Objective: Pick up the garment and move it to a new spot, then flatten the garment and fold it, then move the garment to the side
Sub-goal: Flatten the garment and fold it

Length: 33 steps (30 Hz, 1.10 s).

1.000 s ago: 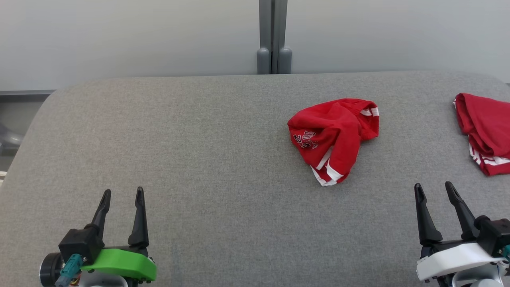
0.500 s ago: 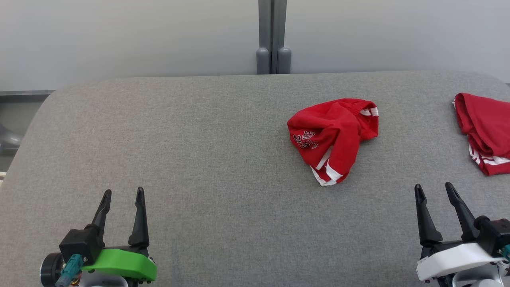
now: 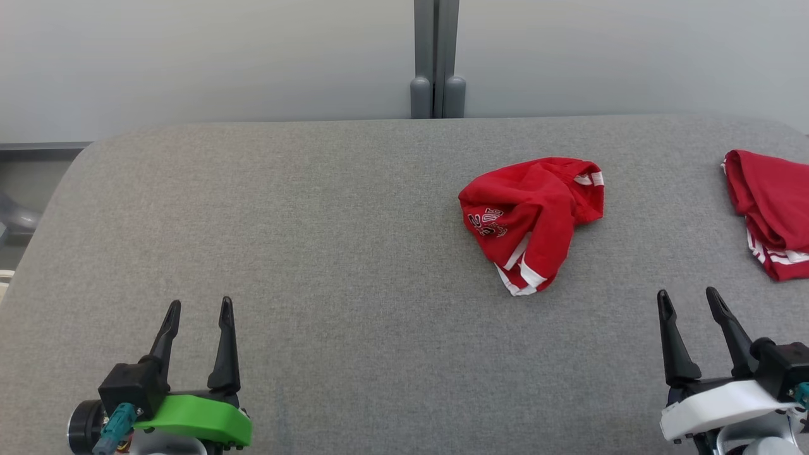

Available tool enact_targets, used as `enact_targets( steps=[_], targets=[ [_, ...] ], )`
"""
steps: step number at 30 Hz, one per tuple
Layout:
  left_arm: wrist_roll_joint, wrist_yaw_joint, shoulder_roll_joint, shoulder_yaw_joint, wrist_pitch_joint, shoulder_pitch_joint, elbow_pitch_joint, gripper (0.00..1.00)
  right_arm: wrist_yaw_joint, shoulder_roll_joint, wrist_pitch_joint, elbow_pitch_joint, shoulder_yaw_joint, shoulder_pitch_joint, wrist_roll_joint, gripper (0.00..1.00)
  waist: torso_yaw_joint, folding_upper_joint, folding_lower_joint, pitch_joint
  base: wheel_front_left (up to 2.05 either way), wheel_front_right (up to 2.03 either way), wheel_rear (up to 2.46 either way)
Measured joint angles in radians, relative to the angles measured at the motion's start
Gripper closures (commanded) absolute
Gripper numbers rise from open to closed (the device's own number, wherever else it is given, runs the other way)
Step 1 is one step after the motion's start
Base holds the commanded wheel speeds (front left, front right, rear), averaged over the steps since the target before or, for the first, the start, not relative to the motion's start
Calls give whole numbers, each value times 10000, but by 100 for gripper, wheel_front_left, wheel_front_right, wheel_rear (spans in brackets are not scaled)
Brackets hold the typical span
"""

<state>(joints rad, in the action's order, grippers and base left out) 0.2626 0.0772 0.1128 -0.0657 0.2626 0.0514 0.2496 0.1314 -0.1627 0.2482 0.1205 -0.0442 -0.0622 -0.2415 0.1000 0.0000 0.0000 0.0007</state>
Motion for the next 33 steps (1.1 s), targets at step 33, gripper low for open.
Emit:
enact_targets(
  steps=[33],
  targets=[
    [-276,119,-596,-644,-2,1483,-23,0,0,-1860,-966,5653,1699,6013,-564,0,1791,0,0,2337,0,0,0]
  ],
)
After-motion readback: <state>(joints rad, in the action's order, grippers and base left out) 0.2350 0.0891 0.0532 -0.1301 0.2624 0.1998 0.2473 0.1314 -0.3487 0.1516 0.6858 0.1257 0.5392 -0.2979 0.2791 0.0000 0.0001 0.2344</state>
